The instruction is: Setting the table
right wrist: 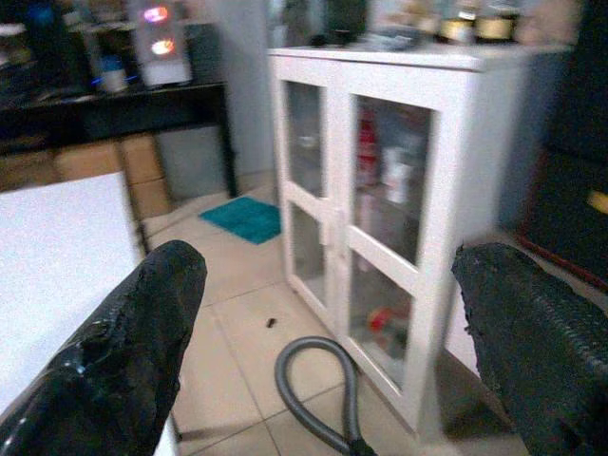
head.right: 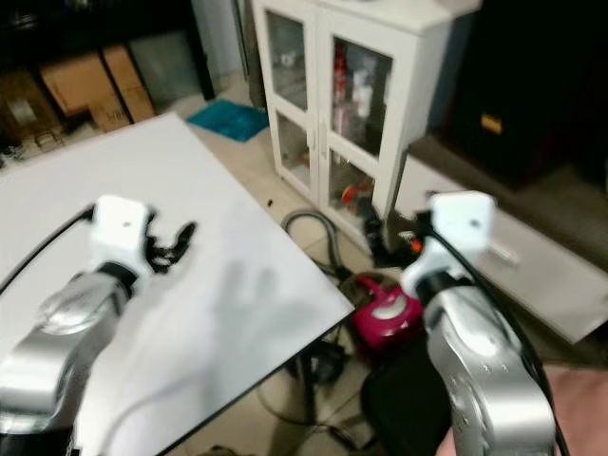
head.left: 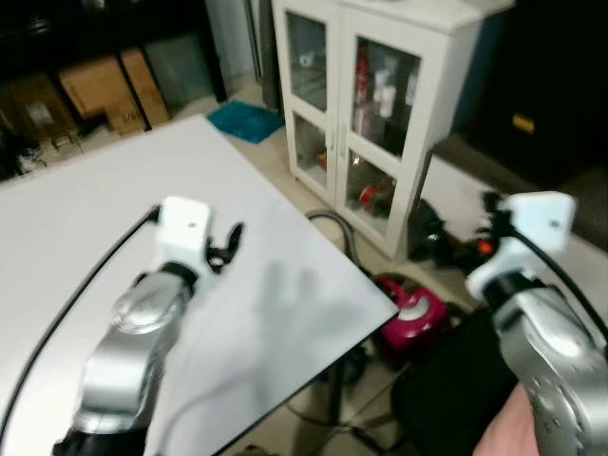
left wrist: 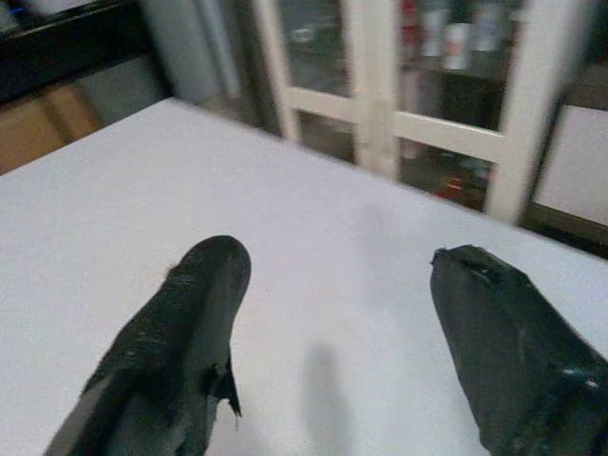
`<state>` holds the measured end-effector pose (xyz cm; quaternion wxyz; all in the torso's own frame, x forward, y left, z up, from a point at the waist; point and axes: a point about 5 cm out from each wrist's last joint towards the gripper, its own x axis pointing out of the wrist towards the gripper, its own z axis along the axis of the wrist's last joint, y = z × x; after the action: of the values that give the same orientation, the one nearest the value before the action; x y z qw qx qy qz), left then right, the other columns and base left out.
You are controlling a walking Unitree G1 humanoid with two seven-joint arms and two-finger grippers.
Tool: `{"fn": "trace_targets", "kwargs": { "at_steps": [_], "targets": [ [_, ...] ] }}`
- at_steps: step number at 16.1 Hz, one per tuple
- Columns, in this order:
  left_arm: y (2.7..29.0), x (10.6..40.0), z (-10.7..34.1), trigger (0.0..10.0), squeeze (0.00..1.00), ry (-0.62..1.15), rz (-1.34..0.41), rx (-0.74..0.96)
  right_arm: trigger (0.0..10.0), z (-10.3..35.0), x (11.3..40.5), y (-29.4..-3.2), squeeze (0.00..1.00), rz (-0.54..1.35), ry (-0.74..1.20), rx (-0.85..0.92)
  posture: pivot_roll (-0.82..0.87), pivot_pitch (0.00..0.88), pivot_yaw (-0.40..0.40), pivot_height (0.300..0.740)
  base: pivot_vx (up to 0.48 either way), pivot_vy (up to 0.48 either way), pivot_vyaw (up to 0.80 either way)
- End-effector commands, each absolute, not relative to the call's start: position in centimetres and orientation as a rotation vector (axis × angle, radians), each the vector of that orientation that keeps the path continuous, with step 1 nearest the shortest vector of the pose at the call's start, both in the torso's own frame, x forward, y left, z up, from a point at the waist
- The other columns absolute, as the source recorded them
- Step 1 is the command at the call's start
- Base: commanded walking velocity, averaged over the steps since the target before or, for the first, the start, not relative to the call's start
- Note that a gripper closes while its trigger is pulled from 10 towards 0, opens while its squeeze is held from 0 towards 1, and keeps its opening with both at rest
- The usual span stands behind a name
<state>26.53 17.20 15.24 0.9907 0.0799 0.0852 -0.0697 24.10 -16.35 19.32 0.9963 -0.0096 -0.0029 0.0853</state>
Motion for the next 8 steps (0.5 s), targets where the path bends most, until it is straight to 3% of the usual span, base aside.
{"fn": "trace_targets", "kwargs": {
  "at_steps": [1, 3, 8],
  "targets": [
    [18.0, 26.2, 16.2, 10.0, 1.0, 0.141, -0.093, 0.176, 10.0, 19.0, 24.4, -16.4, 1.0, 0.179, 0.006, -0.03, 0.07, 0.0, 0.017, 0.74, 0.0, 0.0, 0.0],
    [17.8, 26.4, 17.3, 10.0, 1.0, 0.095, -0.106, 0.181, 10.0, 18.4, 24.5, -17.5, 1.0, 0.059, 0.023, 0.075, 0.06, 0.0, 0.04, 0.74, 0.0, 0.0, 0.0],
    [14.8, 27.2, 17.5, 10.0, 1.0, 0.041, -0.211, 0.167, 10.0, 18.2, 23.0, -17.4, 1.0, 0.055, 0.031, 0.023, -0.01, 0.0, 0.109, 0.74, 0.0, 0.0, 0.8]
  ]
}}
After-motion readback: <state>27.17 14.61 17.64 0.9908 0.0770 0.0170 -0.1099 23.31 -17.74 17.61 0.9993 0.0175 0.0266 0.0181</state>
